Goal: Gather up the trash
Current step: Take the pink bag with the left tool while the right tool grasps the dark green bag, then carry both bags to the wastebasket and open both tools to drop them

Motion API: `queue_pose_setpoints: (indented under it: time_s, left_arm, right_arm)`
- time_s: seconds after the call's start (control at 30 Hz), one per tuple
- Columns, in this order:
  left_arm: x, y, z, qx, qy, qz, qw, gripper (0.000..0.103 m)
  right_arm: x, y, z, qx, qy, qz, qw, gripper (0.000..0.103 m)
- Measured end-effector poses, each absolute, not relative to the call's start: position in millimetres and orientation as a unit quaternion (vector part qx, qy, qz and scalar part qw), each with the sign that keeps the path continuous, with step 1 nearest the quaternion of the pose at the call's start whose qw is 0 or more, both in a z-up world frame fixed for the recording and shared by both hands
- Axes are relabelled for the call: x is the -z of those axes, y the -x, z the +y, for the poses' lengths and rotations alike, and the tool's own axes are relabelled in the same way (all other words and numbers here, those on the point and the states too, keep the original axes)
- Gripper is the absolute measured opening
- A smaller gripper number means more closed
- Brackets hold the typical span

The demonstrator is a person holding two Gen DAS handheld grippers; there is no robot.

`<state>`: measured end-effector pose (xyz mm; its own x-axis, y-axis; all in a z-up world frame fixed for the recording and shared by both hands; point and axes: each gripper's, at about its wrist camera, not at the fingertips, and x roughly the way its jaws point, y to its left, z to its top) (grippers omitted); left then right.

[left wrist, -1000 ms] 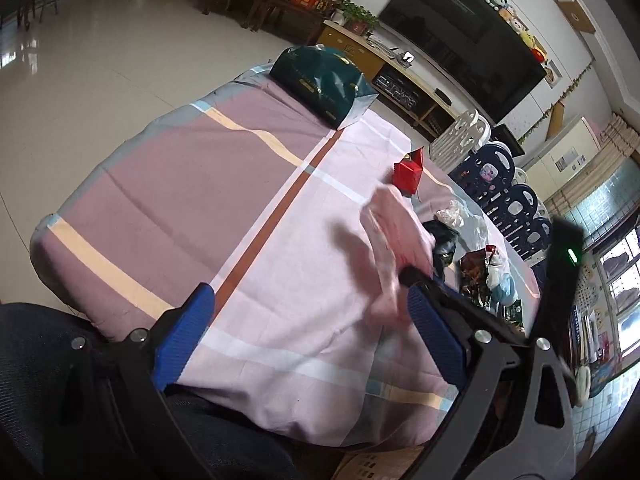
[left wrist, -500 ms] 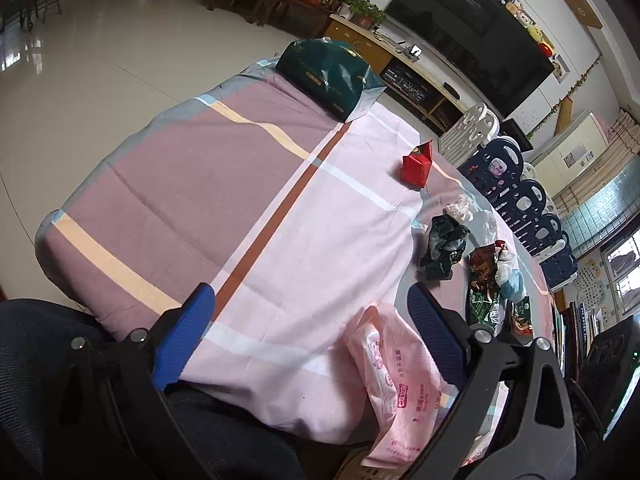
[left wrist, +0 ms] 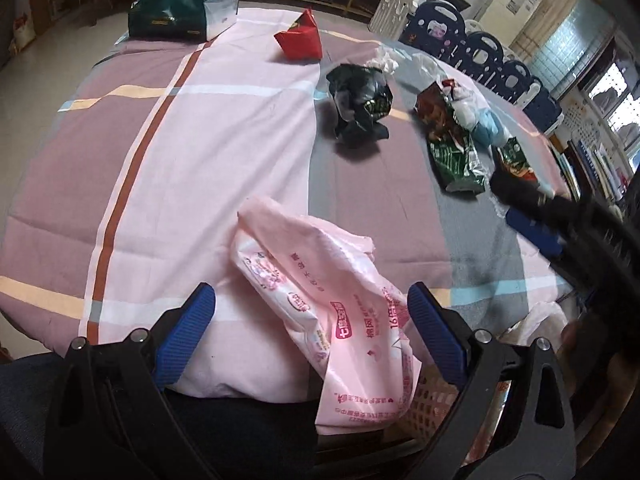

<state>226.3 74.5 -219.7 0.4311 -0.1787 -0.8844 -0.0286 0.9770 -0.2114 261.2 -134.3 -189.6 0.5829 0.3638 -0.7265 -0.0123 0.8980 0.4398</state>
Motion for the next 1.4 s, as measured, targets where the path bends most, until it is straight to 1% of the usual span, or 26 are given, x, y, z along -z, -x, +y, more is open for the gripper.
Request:
queue_pose_setpoints:
  time_s: [0.03, 0.1, 0.13, 0.17, 0.2, 0.3, 0.43, 0.47, 0.5, 0.53, 0.57, 0.6, 0.63, 0.8, 0.87, 1.13, 1.27, 1.4]
  left_arm:
    - [222, -227, 72, 0.045, 0.090, 0.534, 0.839, 0.094]
    - [225, -227, 70, 0.049, 0.089, 0.540, 0.835, 0.076]
    - [228, -228, 70, 0.053, 0.096, 0.545, 0.831, 0.072]
    - [229, -228, 72, 0.056, 0.101, 0.547, 0.829, 0.065]
    - [230, -228, 73, 0.059, 0.108, 0.546, 0.829, 0.061]
    - [230, -226, 75, 0.057, 0.117, 0.536, 0.834, 0.057]
    - [230, -227, 81, 0.054, 0.130, 0.527, 0.838, 0.051]
    - [229, -226, 82, 0.052, 0.133, 0.524, 0.840, 0.049]
    - [229, -226, 84, 0.051, 0.137, 0.522, 0.840, 0.046]
    - [228, -226, 85, 0.053, 0.141, 0.519, 0.841, 0.045]
    - [228, -226, 85, 0.053, 0.143, 0.517, 0.842, 0.043]
    - [227, -226, 85, 0.053, 0.145, 0.513, 0.844, 0.042]
    - [226, -225, 86, 0.054, 0.146, 0.511, 0.845, 0.041]
    - [222, -222, 87, 0.052, 0.148, 0.496, 0.854, 0.033]
    - [217, -219, 88, 0.052, 0.150, 0.482, 0.862, 0.032]
    - [198, -209, 86, 0.042, 0.134, 0.445, 0.885, 0.025]
    - [176, -193, 75, 0.035, 0.100, 0.420, 0.901, 0.022]
    - [150, -169, 45, 0.054, 0.046, 0.393, 0.917, 0.020]
  right_arm:
    - [187, -269, -132, -0.108, -0.197, 0.440, 0.869, 0.068]
    - [182, -290, -118, -0.115, -0.181, 0.432, 0.876, 0.070]
    - [180, -303, -106, -0.119, -0.163, 0.429, 0.880, 0.071]
    - [180, -313, -96, -0.125, -0.153, 0.429, 0.881, 0.072]
    - [180, -324, -84, -0.131, -0.145, 0.429, 0.882, 0.074]
    - [185, -354, -49, -0.134, -0.104, 0.438, 0.883, 0.087]
    - [206, -381, -20, -0.109, -0.043, 0.473, 0.873, 0.087]
    - [212, -383, -18, -0.109, -0.039, 0.480, 0.869, 0.087]
    - [216, -383, -17, -0.112, -0.039, 0.483, 0.867, 0.075]
    - [219, -381, -18, -0.116, -0.038, 0.487, 0.865, 0.056]
    - [221, -378, -20, -0.118, -0.034, 0.491, 0.862, 0.056]
    - [220, -373, -24, -0.121, -0.034, 0.487, 0.864, 0.052]
    - [218, -368, -27, -0.122, -0.031, 0.484, 0.866, 0.051]
    - [194, -327, -62, -0.119, -0.036, 0.449, 0.885, 0.051]
    - [187, -307, -79, -0.118, -0.047, 0.440, 0.889, 0.051]
    - [168, -208, -163, -0.089, -0.136, 0.412, 0.896, 0.051]
    - [152, -166, -193, -0.064, -0.140, 0.393, 0.906, 0.051]
    - [136, -139, -219, -0.044, -0.131, 0.387, 0.912, 0.051]
